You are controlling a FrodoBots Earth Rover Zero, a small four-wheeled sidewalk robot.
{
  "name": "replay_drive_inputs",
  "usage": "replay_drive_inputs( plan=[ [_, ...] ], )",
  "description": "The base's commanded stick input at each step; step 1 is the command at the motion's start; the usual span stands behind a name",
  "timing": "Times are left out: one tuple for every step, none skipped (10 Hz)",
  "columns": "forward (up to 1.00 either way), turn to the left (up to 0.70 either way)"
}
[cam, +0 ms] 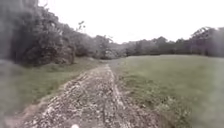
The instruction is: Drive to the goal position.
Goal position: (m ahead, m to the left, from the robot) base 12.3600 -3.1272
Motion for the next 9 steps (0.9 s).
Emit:
replay_drive_inputs(
  plan=[
    [1.0,0.0],
    [1.0,0.0],
    [1.0,0.0],
    [1.0,0.0],
    [1.0,0.0],
    [1.0,0.0],
    [1.0,0.0],
    [1.0,0.0],
    [1.0,0.0]
  ],
)
